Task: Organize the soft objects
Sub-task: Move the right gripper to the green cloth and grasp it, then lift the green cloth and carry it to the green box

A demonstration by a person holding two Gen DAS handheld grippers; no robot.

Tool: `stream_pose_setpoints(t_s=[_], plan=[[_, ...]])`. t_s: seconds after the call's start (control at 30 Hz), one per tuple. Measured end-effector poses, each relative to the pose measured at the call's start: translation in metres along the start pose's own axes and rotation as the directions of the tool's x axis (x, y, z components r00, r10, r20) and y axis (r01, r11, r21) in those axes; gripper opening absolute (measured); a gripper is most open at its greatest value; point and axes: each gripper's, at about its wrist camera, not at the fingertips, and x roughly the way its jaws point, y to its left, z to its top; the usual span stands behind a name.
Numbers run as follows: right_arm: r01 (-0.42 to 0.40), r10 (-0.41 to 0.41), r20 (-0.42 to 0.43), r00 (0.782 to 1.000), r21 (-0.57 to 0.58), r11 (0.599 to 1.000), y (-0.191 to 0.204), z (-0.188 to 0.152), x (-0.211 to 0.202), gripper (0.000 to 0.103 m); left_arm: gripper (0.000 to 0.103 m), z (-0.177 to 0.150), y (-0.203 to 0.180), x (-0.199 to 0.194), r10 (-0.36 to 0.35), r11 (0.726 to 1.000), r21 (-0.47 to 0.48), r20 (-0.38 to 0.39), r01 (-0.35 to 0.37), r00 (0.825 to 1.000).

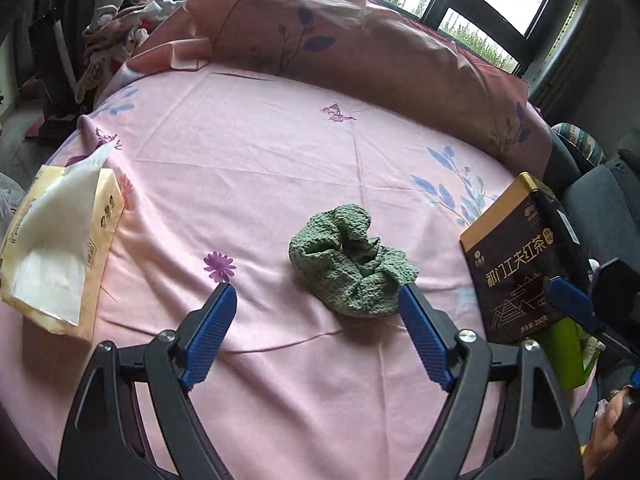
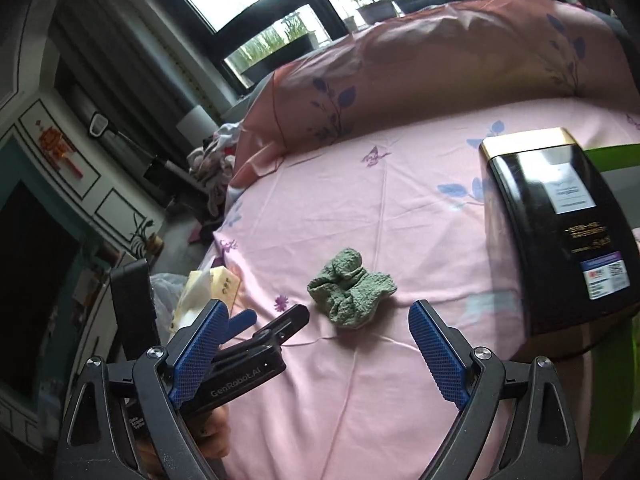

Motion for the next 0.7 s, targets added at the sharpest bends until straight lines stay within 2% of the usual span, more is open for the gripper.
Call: stream_pose_setpoints(t_s=[0.07, 0.13, 0.3, 0.4, 0.5, 0.57, 0.6, 0.67, 0.7], plan=[[0.054, -0.055, -0.018, 0.998, -0.014, 0.998, 0.005, 0.001, 0.019, 0.088, 0.081, 0.000, 0.004, 0.010, 0.008, 1.000, -0.007, -0.029, -0.008, 1.000], [0.100, -0.101, -0.039, 0.994, -0.020, 0.995, 0.008, 0.003, 0.037, 0.079, 0.078, 0.000, 0.006, 0.017, -0.024, 1.000, -0.015, -0.054, 0.023, 0.998], [0.199, -0.201, -0.085, 0.976, -0.034, 0.979, 0.008, 0.005, 0.075, 0.066, 0.075, -0.001, 0.009, 0.032, -0.077, 0.997, -0.033, -0.087, 0.074, 0.993], [0.220, -0.220, -0.128, 0.967, -0.014, 0.975, -0.004, 0.006, 0.095, 0.064, 0.066, -0.002, 0.005, 0.042, -0.074, 0.997, -0.017, -0.116, 0.073, 0.990], [0.238, -0.231, -0.171, 0.958, 0.023, 0.971, -0.022, 0.004, 0.113, 0.063, 0.064, -0.003, 0.005, 0.048, -0.065, 0.998, -0.007, -0.112, 0.065, 0.992], [0.221, -0.207, -0.201, 0.957, 0.049, 0.974, -0.031, 0.003, 0.123, 0.055, 0.057, -0.002, 0.002, 0.050, -0.048, 0.999, 0.016, -0.103, 0.050, 0.993], [0.210, -0.194, -0.210, 0.958, 0.056, 0.976, -0.034, 0.002, 0.126, 0.050, 0.049, -0.002, 0.003, 0.052, -0.048, 0.999, 0.018, -0.095, 0.050, 0.994], [0.203, -0.184, -0.211, 0.960, 0.069, 0.977, -0.038, 0.001, 0.129, 0.045, 0.038, -0.002, 0.003, 0.054, -0.074, 0.997, 0.007, -0.096, 0.075, 0.993], [0.197, -0.180, -0.202, 0.963, 0.067, 0.978, -0.039, 0.000, 0.128, 0.040, 0.030, -0.002, 0.003, 0.054, -0.096, 0.995, 0.005, -0.097, 0.097, 0.991]])
